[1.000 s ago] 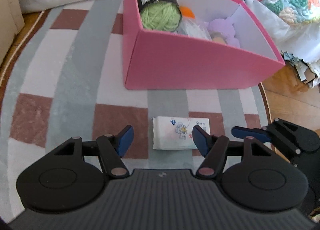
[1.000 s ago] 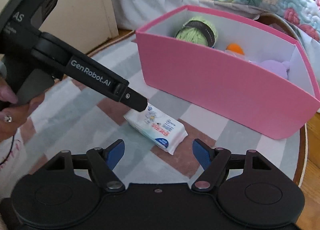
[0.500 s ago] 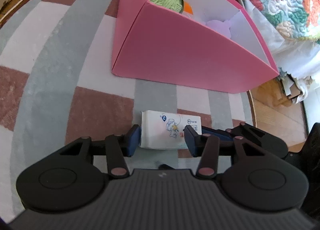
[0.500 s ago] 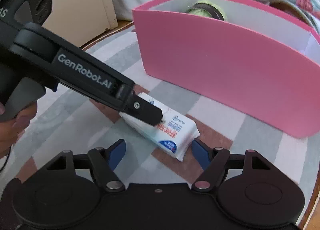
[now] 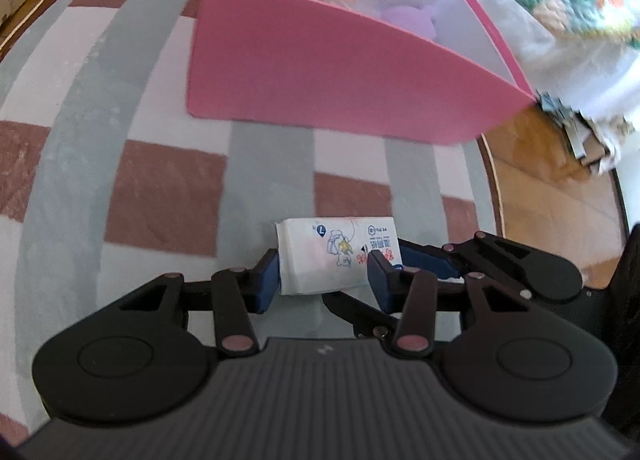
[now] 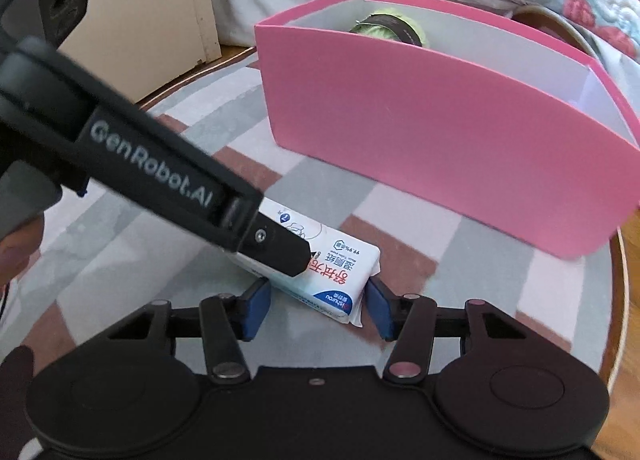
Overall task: Organize objects
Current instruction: 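Lower the left gripper and close it on the white tissue pack, then lift the tissue pack with the left gripper and carry it over the box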
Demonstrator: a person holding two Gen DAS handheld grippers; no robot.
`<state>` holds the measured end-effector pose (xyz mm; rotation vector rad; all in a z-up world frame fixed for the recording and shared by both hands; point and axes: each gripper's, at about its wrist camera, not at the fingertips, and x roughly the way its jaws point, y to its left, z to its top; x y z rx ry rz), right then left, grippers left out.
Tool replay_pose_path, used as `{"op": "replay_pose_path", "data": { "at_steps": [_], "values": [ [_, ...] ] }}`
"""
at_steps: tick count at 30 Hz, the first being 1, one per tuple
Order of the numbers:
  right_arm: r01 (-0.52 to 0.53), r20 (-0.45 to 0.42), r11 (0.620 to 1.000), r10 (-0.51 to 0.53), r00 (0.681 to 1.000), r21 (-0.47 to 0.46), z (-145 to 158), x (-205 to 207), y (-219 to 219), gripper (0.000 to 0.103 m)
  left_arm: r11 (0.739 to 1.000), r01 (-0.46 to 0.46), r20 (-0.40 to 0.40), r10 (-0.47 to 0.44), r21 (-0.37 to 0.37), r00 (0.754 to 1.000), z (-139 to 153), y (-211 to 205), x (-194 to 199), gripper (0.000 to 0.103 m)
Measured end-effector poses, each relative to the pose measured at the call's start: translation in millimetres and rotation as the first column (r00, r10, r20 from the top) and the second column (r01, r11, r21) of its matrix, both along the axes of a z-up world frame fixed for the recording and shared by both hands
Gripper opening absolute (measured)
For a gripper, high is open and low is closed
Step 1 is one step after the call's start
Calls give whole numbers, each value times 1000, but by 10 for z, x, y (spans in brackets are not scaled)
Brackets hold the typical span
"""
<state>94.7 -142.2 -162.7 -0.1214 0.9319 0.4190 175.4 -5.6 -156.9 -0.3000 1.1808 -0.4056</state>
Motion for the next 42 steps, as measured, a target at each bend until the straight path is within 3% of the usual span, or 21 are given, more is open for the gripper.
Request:
{"op": "replay_pose_path", "data": {
  "at_steps": [6,12,16,23,30,42],
  "values": [
    [28,-70,998,-24,997,56,147,-275,-157,58,997,69,-36,-68,19,997,139,-136,-226,45],
    [39,-91,994,-30,995,99,365,-485,-415,61,995,89,-50,-87,35,995,364,-242,-460,45],
    [43,-81,993,-35,996,106,485,-533,-351,63,996,87,-38,-86,30,996,521,-279,-590,45],
    [18,-22,996,-16,1000,82,839,-708,-378,64,998,61,11,-61,3,998,885,-290,-730,45],
    [5,45,999,-7,999,49,1230,-770,-342,67,997,74,83,-76,29,994,1348,-345,-830,45],
    [5,164,998,-14,986,55,1953,-600,-361,74,999,54,131,-52,-5,990,2032,-311,-543,45]
  ]
}}
